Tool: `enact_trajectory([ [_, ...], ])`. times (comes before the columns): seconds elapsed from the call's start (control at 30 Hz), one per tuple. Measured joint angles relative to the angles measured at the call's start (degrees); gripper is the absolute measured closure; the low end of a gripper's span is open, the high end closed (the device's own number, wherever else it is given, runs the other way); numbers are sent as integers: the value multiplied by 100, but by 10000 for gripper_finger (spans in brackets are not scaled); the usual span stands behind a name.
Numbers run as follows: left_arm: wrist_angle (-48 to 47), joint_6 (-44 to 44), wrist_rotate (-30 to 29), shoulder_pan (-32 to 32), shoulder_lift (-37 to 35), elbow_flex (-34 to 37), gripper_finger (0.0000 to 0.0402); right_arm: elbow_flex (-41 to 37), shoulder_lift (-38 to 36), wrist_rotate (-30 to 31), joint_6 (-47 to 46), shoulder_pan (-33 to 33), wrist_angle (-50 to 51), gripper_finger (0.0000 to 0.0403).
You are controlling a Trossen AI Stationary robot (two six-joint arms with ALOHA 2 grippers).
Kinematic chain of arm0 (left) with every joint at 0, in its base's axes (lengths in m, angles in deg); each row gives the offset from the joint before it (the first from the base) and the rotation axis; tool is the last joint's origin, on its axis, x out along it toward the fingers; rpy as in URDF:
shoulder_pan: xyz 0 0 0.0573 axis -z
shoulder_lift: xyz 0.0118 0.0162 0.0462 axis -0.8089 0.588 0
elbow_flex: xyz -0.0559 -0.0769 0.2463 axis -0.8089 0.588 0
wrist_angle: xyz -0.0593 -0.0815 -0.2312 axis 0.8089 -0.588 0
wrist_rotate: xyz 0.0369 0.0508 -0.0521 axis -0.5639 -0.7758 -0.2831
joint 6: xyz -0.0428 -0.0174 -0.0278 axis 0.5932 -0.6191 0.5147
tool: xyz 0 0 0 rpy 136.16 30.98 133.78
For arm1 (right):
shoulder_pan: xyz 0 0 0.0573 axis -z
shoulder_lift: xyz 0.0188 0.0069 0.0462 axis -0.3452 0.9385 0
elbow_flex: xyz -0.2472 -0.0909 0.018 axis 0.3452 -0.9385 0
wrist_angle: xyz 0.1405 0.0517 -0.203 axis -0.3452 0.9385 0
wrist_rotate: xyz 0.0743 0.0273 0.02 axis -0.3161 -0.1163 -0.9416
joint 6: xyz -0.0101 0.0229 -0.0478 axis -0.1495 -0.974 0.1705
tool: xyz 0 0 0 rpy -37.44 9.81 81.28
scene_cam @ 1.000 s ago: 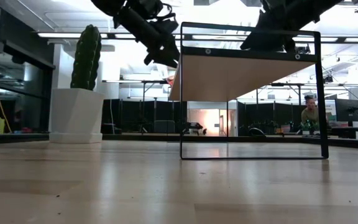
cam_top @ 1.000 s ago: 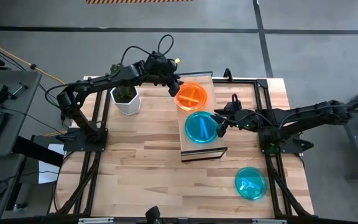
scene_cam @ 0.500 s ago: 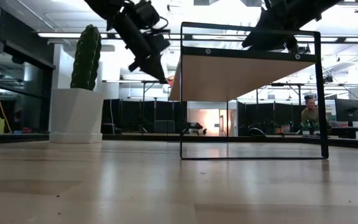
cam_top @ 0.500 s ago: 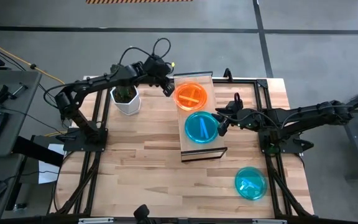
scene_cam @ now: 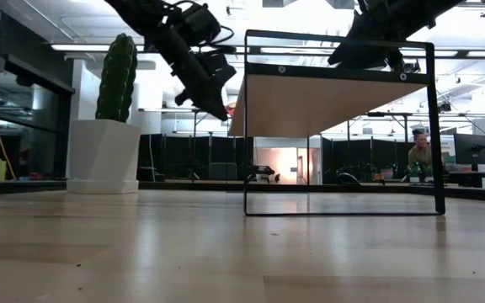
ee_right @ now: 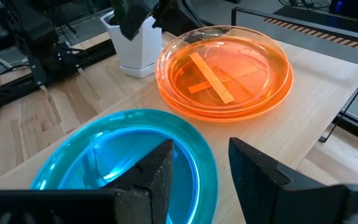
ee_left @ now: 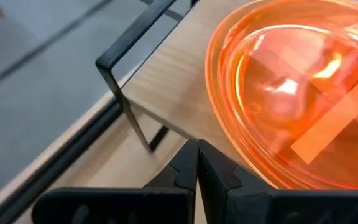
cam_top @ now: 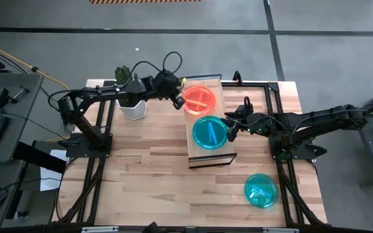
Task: Place and stack plates onto a shelf
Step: Stack the orange plate on top of the orange plates on the shelf, then stack the blue plate on top of the blue plates on the shelf
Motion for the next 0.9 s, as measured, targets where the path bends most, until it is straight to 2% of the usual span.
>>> enact_trajectory([
  [0.2,119,-98,-756,392,0,0,401,0,0,0,0,0,0,265],
  [0.63,357,-218,-911,636,-38,0,401,-2,0,2,2,0,8,265],
  [0.73,284,-268,-791,630,-369,-2,401,-2,0,4,2,0,146,265],
  [0.8,293,-386,-377,691,-667,36,401,-4,2,6,-23,0,284,265],
  [0.9,836,-497,159,954,-1164,462,401,-4,2,7,-24,0,397,265],
])
